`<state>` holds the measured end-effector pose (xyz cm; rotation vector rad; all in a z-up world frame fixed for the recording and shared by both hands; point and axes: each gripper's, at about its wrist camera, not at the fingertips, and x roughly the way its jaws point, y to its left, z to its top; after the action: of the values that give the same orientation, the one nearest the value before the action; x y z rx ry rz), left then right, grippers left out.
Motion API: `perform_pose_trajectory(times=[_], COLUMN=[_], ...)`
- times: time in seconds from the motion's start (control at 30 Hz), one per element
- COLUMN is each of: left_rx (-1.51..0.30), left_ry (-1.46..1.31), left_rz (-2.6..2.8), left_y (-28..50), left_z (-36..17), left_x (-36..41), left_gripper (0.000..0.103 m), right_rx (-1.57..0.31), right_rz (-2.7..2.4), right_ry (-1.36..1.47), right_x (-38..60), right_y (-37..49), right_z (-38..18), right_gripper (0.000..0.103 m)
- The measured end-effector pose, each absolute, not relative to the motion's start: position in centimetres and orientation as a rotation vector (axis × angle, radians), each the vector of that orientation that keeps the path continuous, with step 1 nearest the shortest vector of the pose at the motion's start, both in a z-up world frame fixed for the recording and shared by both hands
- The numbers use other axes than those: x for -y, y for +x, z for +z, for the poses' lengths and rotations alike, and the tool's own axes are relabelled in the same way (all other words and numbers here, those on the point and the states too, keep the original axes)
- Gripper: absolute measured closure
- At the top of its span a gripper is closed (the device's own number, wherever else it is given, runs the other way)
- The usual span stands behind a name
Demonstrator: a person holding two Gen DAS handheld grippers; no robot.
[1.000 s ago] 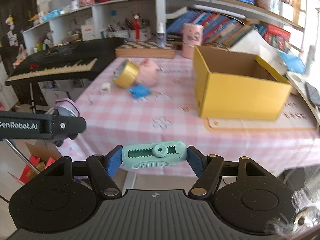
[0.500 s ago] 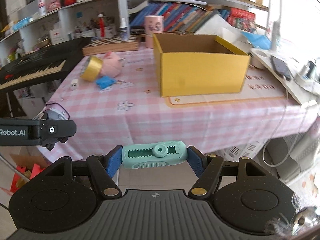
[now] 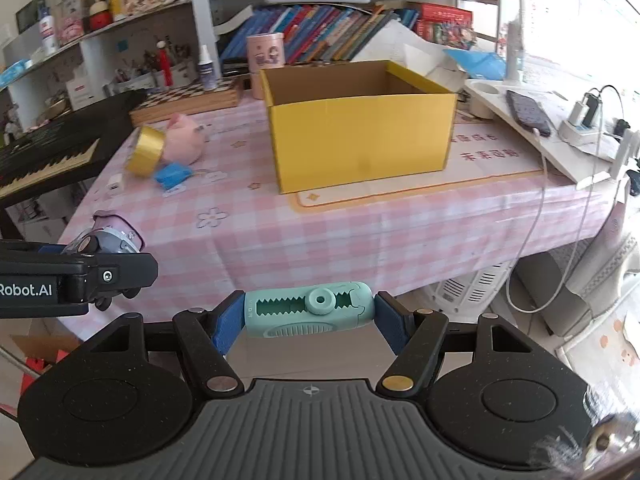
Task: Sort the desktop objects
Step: 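Carry the toy truck and green clip over the yellow box with both tools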
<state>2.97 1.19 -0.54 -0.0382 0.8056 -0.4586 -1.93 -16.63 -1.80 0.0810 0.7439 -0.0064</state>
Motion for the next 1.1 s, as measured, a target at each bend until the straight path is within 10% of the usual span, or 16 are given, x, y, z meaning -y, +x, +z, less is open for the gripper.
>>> perform_pose_trajectory(times=[1.1], left_rx=[-0.825], left_ry=[0.014], left_rz=[-0.503], left_y=[10.8], left_z=[-0.6], left_x=[9.3], left_gripper=[0.042], right_rx=[-0.768], right_rz=[-0.041], right_ry=[0.107], right_x=[25.9], right_y=[6.2], right_z=[-2.0], right_gripper=[0.036])
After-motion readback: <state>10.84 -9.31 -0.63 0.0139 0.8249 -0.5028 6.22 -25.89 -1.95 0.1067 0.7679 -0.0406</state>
